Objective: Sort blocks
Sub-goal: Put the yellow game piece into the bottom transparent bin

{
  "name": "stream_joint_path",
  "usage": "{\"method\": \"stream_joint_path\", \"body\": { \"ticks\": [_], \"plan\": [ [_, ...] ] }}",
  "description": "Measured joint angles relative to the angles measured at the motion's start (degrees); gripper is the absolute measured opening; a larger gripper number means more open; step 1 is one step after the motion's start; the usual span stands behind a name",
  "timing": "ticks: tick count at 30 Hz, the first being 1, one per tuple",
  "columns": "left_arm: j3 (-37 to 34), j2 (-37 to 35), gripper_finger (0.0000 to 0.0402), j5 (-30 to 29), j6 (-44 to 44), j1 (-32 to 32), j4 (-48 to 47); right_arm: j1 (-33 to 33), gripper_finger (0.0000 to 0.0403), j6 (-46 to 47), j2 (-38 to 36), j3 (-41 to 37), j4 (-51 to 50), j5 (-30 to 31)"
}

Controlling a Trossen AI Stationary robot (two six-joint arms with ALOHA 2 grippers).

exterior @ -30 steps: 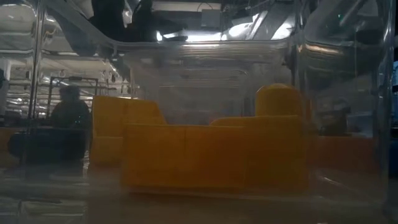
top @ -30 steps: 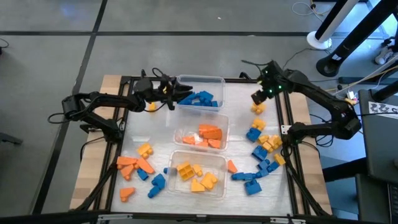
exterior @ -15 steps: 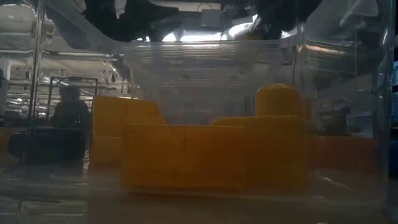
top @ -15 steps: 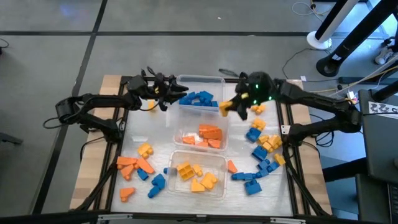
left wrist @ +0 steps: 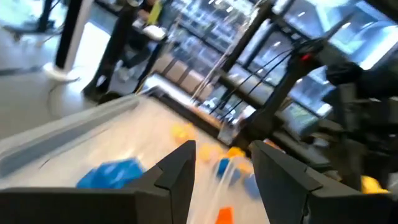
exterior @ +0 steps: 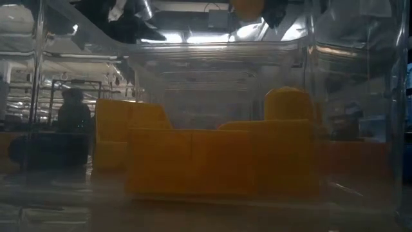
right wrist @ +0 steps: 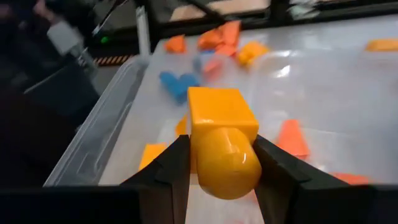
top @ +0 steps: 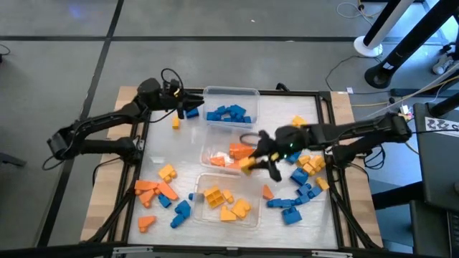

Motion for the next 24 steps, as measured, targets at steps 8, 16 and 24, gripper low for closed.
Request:
{"method": "stream_joint_path", "body": {
  "ticks": [8, 16, 24],
  "plan": [
    [0.0, -3.0, 0.0148, -0.2, 1.9, 1.7, -8.5, 6.7, 0.0138, 0.1, 7.2, 0.0, 8.8, -3.9],
    [0.0, -3.6, 0.0148, -8.1, -6.2, 1.7, -21.3, 7.5, 0.0163, 3.6, 11.2, 0.0, 11.9, -4.3],
    [0.0, -3.6, 0.0148, -8.8, -6.8, 1.7, -34.6, 7.5, 0.0214, 6.3, 11.8, 0.0, 12.2, -4.8]
  ]
}}
